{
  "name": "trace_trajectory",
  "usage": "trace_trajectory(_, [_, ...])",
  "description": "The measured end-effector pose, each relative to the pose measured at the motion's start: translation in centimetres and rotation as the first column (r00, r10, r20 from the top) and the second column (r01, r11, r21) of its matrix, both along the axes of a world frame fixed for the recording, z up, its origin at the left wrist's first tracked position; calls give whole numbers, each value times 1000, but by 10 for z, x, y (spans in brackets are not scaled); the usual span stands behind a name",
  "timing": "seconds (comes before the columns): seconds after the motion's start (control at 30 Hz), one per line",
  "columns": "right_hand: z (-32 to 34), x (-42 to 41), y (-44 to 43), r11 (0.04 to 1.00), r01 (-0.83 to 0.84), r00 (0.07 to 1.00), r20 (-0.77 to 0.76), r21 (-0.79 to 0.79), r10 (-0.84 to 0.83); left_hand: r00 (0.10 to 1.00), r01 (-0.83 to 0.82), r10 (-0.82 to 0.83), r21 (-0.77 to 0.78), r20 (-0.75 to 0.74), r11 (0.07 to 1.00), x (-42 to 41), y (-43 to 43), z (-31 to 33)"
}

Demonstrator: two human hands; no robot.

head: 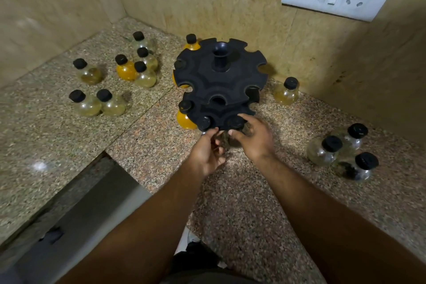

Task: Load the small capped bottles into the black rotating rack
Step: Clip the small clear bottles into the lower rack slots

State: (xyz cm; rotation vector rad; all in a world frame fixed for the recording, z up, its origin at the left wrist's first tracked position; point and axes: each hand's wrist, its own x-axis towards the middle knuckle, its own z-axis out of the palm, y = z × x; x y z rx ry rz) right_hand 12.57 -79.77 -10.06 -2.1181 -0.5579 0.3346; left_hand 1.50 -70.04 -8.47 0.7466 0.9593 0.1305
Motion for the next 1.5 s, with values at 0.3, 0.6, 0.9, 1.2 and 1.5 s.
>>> trace_trajectory(0.3, [-3,-2,7,997,82,996,-42,11,-81,997,72,-72,-10,-23,997,-2,1,-4])
trace_trajectory(0.6, [7,2,1,992,124,990,-67,18,-123,1000,-5,5,31,11,999,3,-11,-9])
trace_trajectory(0.9, [-3,0,-57,982,187,970,-166,32,-179,962,274,-251,425,-110,863,21,-69,-28])
trace_trajectory(1.2, [-22,-8,-137,805,593,804,-43,6,-593,604,661,-540,747,-587,-72,75,-101,-44])
trace_trajectory(1.5, [-19,10,-157,703,711,703,-5,24,-711,243,637,-490,518,-837,-571,120,-111,-48])
